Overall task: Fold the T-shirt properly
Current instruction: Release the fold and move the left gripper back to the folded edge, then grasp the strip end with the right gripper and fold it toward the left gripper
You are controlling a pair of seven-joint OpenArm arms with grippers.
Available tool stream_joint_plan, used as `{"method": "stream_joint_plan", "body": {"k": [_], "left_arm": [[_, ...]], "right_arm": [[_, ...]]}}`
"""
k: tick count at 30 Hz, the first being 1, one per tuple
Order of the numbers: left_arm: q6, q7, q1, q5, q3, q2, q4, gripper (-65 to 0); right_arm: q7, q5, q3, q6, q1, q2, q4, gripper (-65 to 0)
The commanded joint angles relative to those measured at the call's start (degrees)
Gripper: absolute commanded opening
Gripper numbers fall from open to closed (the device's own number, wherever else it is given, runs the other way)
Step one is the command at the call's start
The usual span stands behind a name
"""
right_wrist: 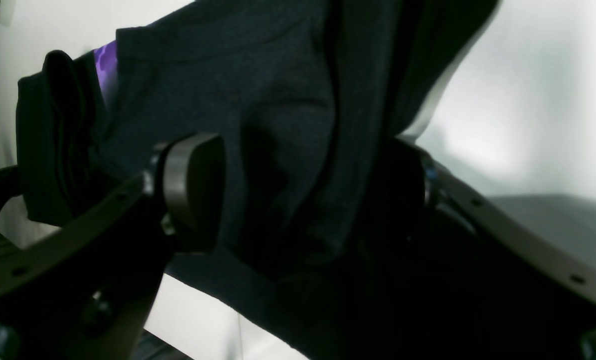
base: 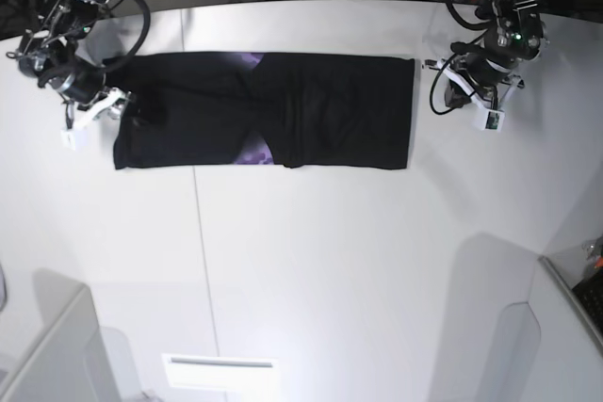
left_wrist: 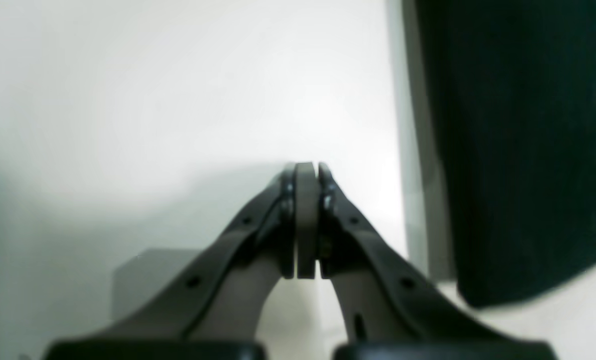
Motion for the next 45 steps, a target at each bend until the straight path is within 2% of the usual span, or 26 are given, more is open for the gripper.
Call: {"method": "stream_joint_plan", "body": {"k": [1,7,9,10,16,24,30,34,36,40,45], "left_arm": [[-0.3,0.3,0.1,-0.3,0.4,-0.3,0.5,-65.0],[-0.2,0.3,-0.9,-0.2,5.3,0.0,0.5,-65.0],[-0.2,0.3,-1.2,-0.2,6.2,0.0,-0.7,-65.0],[-0.2,0.3,-1.3,-0.2,6.4,0.0,-1.2,-65.0],[-0.2,0.4,-2.5,-0.2,9.7,0.0,-3.0,-65.0],[0.0,0.7,-4.4,-0.2,13.8,0.1,-3.6,-65.0],[6.4,0.7,-5.6,-0.5,18.9,0.1,-3.0,-65.0],[7.4,0.7,-6.5,-0.6,21.3,0.1,-3.0,-65.0],[7.4,0.7,-6.8,-0.6,22.2,0.1,-3.0,-65.0],[7.4,0.7,-7.0,-0.6,22.6,0.9,-3.0,-65.0],[7.4,0.7,-7.0,-0.6,22.9,1.5,-3.0,-65.0]], "right_arm": [[-1.0,-1.4,0.2,0.1,0.0,0.5,0.3,-24.6],[-0.7,-1.4,0.2,0.1,0.7,0.5,-1.9,-51.6],[1.3,-1.4,0.0,0.1,1.0,0.7,-3.6,-62.1],[2.3,-1.4,-0.2,0.1,1.0,0.8,-4.4,-65.0],[4.3,-1.6,-0.4,0.1,0.8,2.0,-4.1,-65.0],[3.7,-1.6,-0.4,-0.1,0.4,1.9,4.6,-65.0],[1.2,-1.5,-0.8,-3.0,0.4,1.3,11.5,-65.0],[1.6,-1.5,-5.3,-3.3,-1.5,1.3,18.7,-65.0],[1.5,-1.5,-6.9,-4.6,-2.0,1.2,21.2,-65.0],[1.3,-1.3,-8.2,-7.5,-2.8,-0.9,24.6,-65.0],[-1.7,-1.4,-10.1,-7.8,-3.1,-3.3,28.9,-65.0]]}}
